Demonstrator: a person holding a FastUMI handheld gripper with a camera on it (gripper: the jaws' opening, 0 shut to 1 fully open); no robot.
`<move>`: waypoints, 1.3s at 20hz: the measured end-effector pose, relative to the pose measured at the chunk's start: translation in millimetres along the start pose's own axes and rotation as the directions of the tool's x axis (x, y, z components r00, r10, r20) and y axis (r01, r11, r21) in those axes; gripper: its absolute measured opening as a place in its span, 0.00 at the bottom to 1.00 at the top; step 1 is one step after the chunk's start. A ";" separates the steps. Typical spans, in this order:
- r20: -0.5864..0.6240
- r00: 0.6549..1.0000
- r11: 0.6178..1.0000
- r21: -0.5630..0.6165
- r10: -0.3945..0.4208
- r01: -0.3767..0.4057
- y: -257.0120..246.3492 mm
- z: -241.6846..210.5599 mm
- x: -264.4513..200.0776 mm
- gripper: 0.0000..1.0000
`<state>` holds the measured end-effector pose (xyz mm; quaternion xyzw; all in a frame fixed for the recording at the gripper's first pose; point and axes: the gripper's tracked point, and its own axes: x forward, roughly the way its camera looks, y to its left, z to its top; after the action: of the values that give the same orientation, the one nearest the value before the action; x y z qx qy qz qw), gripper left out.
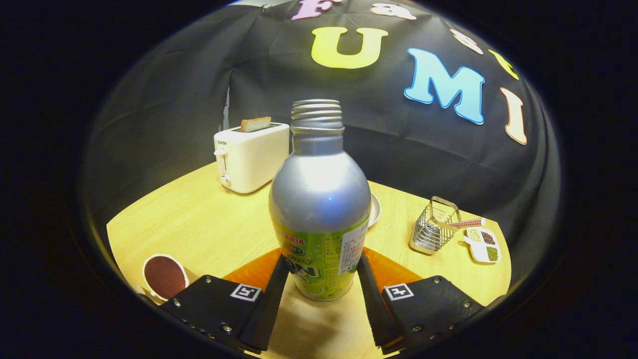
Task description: Take the bottle from table, then pour the juice into the cup, finally place the bottle on the coaster
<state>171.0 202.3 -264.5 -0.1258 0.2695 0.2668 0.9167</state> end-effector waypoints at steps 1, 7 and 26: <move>0.011 1.000 1.000 0.005 0.004 -0.004 0.5 1.0 5.3 0.75; 0.005 1.000 0.999 0.038 0.016 -0.016 -2.1 -8.7 30.0 0.76; -0.018 1.000 0.993 0.121 0.023 -0.020 -7.2 -31.2 48.1 0.79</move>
<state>195.9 205.0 -316.6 -0.0700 0.2953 0.2588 0.9170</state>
